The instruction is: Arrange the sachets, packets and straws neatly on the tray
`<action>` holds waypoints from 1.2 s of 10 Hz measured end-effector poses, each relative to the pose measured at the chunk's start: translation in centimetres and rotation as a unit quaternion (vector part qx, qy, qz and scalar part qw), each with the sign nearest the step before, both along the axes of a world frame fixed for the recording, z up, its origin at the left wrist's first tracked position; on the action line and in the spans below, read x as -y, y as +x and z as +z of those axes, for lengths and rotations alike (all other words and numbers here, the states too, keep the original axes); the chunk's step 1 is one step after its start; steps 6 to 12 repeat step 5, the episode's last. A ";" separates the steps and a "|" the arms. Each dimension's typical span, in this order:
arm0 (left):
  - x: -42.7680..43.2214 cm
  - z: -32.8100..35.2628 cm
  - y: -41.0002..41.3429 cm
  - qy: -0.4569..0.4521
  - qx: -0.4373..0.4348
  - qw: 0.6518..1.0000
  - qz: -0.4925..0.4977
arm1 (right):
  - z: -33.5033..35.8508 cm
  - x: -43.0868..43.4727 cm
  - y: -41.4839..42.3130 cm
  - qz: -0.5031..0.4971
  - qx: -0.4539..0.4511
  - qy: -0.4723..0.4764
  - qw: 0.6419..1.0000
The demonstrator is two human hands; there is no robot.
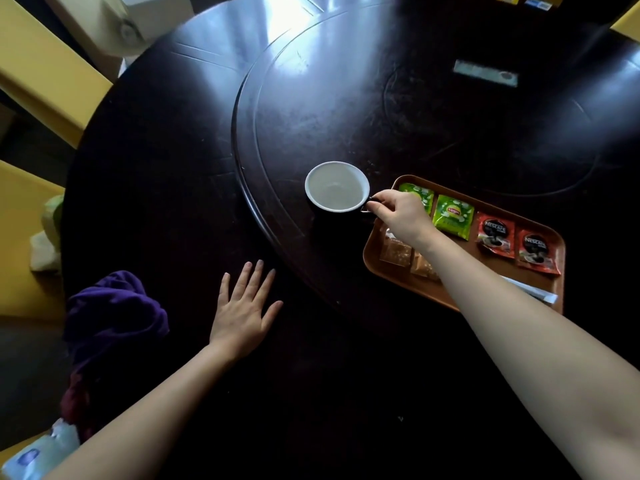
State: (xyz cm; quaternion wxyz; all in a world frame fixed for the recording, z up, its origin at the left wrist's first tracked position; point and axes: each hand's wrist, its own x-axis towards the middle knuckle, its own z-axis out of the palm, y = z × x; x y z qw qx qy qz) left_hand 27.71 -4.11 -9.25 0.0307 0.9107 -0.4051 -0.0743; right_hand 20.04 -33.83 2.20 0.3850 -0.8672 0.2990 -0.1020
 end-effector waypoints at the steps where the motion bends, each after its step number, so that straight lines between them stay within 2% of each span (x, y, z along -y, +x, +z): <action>1: 0.1 0.1 -0.1 0.003 0.000 1.000 -0.001 | -0.1 -0.3 -0.1 -0.011 -0.001 0.006 1.000; 3: 0.4 0.7 0.0 0.029 -0.032 0.999 -0.009 | 0.1 -1.2 -1.1 -0.053 0.019 0.029 0.998; 5: 1.5 3.5 -0.4 0.102 -0.066 0.993 -0.008 | 1.4 -1.0 -7.0 -0.096 0.003 -0.044 0.994; 12: 1.5 3.5 -0.4 0.102 -0.066 0.993 -0.008 | 1.4 -1.0 -7.0 -0.096 0.003 -0.044 0.994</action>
